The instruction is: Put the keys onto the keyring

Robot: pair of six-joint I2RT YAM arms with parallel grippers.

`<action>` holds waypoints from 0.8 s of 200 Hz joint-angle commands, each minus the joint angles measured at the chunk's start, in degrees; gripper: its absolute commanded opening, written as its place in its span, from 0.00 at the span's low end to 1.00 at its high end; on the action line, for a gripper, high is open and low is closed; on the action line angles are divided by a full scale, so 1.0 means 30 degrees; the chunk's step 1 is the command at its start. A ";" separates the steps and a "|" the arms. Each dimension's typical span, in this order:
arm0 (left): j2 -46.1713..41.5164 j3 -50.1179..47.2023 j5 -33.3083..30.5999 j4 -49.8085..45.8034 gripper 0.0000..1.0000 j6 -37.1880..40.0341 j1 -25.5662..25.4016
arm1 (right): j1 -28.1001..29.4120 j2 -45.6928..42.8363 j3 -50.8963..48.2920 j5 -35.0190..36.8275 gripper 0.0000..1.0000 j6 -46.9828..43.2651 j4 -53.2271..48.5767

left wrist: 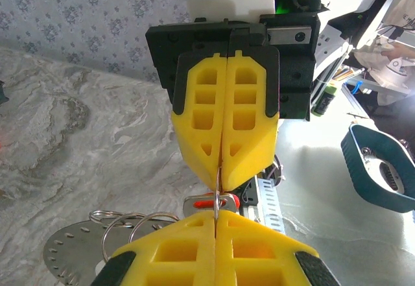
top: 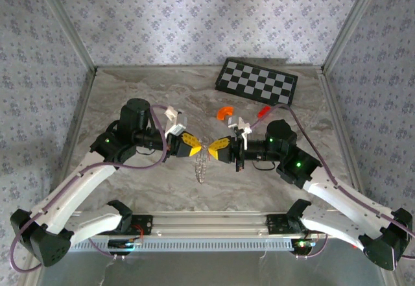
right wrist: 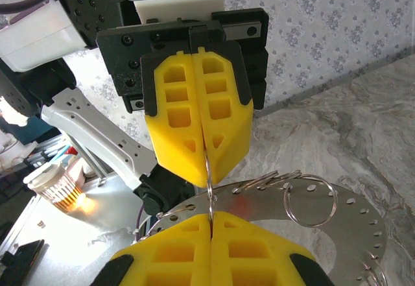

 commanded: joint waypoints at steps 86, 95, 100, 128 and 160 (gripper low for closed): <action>-0.0394 0.0349 0.0251 0.0080 0.00 0.0442 -0.0169 | 0.0112 0.0193 0.0625 -0.0273 0.00 0.0044 0.0669; -0.0409 0.0356 0.0232 0.0056 0.00 0.0464 -0.0160 | 0.0127 0.0214 0.0636 -0.0301 0.00 0.0068 0.0747; -0.0413 0.0349 0.0257 0.0040 0.00 0.0464 -0.0160 | 0.0124 0.0236 0.0624 -0.0335 0.00 0.0075 0.0791; -0.0412 0.0357 0.0250 0.0009 0.00 0.0487 -0.0182 | 0.0126 0.0330 0.0668 -0.0426 0.00 0.0083 0.0933; -0.0412 0.0378 0.0222 -0.0054 0.00 0.0540 -0.0225 | 0.0112 0.0319 0.0734 -0.0461 0.00 0.0134 0.0995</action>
